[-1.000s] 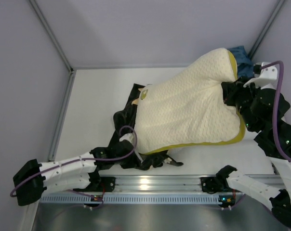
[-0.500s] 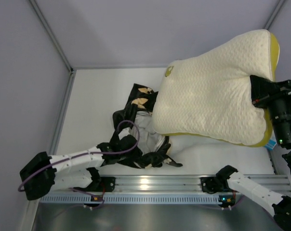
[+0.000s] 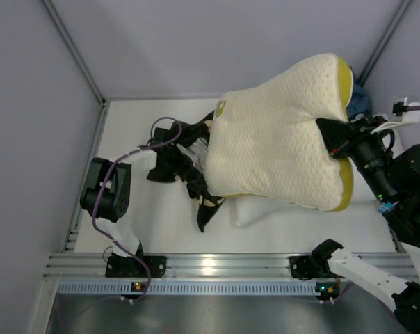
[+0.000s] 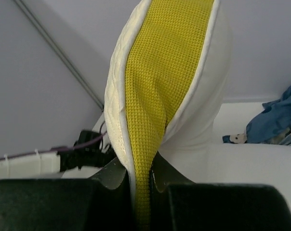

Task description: Remove the pillowcase from the pillow

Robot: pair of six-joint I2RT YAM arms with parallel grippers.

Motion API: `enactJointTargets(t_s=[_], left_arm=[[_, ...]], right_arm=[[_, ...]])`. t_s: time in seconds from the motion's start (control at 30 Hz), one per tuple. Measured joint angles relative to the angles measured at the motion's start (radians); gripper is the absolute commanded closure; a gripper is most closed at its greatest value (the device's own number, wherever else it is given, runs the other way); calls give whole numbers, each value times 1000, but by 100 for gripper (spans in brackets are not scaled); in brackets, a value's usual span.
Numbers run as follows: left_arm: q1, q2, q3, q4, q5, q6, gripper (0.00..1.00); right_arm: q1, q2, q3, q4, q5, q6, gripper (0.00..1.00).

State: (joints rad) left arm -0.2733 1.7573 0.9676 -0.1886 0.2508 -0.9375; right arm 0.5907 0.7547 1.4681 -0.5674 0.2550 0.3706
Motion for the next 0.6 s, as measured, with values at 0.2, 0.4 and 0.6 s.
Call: enactJointTargets(t_s=[0.2,0.4,0.6], left_arm=[[230,164,397,-192,-124,101,100],[382,119,496,-293,-303,153,100],[436,-3,434,-349,-369,203,31]], right_arm=[[0,74,-76,8,-148,31,100],[-1,183,-135,58,-294,58,100],[45,191,-314,204,-466,127,100]])
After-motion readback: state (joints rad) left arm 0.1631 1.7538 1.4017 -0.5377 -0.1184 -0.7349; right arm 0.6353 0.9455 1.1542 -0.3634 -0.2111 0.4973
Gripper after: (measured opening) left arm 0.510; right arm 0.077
